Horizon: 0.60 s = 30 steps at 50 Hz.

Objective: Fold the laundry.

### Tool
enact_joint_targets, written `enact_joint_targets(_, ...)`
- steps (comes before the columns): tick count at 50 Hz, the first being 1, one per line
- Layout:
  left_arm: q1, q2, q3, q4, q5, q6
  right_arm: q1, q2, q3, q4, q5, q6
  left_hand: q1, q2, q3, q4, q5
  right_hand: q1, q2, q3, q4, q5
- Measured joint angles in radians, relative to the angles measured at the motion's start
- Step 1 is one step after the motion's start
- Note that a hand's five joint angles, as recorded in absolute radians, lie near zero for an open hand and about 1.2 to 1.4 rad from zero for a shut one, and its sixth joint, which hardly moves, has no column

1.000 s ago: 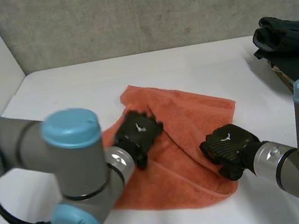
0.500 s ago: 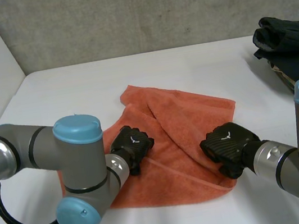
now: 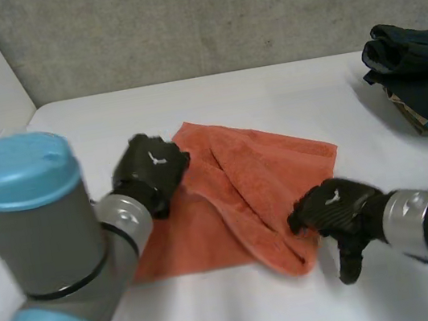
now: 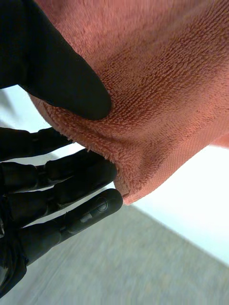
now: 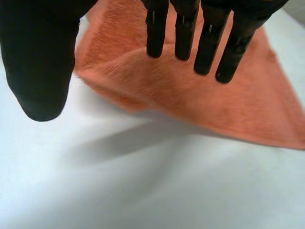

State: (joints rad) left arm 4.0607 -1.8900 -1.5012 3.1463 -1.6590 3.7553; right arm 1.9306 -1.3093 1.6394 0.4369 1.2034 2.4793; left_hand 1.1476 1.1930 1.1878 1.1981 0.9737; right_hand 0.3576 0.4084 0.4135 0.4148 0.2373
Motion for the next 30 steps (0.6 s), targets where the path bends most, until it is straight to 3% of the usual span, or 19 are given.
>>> enact_joint_targets(6, 0.001, 0.159, -0.056, -0.001, 0.003, 0.002, -0.102, -0.023, -0.135, 0.048, -0.062, -0.055, 0.000, 0.000, 0.000, 0.000, 0.000, -0.097, -0.094, -0.126, -0.118, -0.120)
enact_joint_targets(14, 0.011, 0.305, -0.090, 0.003, 0.008, 0.002, -0.130, 0.056, -0.258, -0.096, -0.123, -0.156, 0.000, 0.002, 0.003, 0.000, 0.000, -0.151, -0.167, -0.191, -0.168, -0.166)
enact_joint_targets(23, 0.017, 0.402, -0.056, 0.014, 0.009, 0.001, -0.085, 0.309, -0.368, -0.409, -0.297, -0.303, 0.000, 0.003, 0.004, 0.000, 0.000, -0.161, -0.186, -0.202, -0.175, -0.171)
enact_joint_targets(30, 0.017, 0.464, -0.025, 0.026, 0.010, 0.001, -0.045, 0.482, -0.482, -0.473, -0.351, -0.303, 0.000, 0.003, 0.004, 0.000, 0.000, -0.161, -0.186, -0.202, -0.175, -0.171)
